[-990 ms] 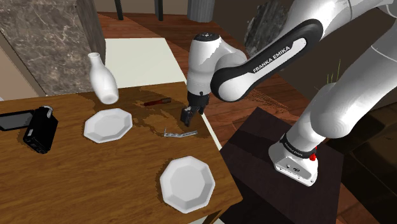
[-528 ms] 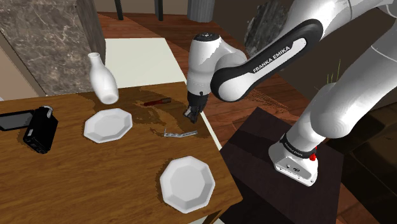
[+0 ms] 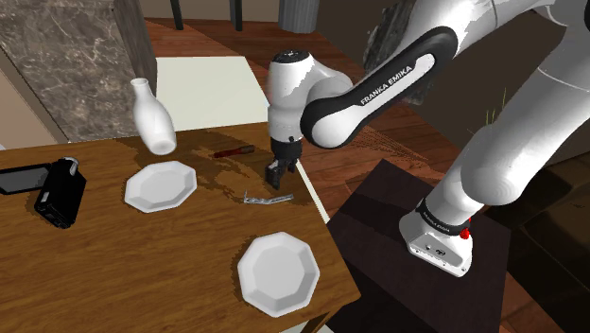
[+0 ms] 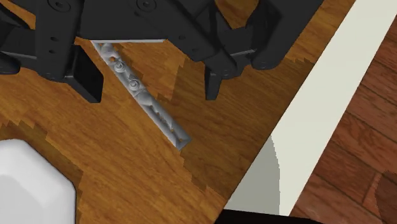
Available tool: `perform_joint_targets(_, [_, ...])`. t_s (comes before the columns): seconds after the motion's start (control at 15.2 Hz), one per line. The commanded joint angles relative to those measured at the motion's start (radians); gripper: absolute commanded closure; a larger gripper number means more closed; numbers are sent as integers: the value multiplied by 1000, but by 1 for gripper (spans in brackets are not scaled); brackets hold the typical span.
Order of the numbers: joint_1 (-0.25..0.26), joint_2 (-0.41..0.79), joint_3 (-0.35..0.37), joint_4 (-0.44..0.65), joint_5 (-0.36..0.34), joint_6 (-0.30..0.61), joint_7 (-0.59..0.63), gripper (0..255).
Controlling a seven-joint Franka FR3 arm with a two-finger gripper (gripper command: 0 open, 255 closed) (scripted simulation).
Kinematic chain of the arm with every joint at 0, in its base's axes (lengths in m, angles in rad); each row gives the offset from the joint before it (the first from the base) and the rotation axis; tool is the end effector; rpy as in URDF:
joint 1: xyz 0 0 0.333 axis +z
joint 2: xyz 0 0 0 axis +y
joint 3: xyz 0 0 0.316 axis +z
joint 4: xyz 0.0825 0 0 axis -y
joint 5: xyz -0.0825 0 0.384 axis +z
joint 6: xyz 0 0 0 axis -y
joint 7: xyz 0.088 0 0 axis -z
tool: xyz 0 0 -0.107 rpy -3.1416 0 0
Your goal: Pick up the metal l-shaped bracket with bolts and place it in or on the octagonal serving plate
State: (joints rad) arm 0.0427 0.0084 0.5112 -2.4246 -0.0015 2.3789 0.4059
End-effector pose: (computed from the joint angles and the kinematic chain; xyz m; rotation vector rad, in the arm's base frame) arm 0.4080 0.2525 0.2993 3.1103 0.2325 -0.0756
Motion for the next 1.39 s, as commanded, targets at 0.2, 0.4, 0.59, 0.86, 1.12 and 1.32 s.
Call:
perform_joint_targets(0.2, [49, 374, 0, 363, -244, -271, -263, 0])
perform_joint_targets(0.4, [105, 524, -4, 518, -330, -395, -385, 0])
perform_joint_targets(0.59, [106, 537, -13, 494, -342, -359, -378, 0])
perform_joint_targets(0.86, [106, 560, -26, 461, -362, -306, -365, 0])
perform_joint_targets(1.12, [106, 560, -26, 461, -362, -306, -365, 0])
perform_joint_targets(1.32, [106, 560, -26, 461, -362, -306, -365, 0])
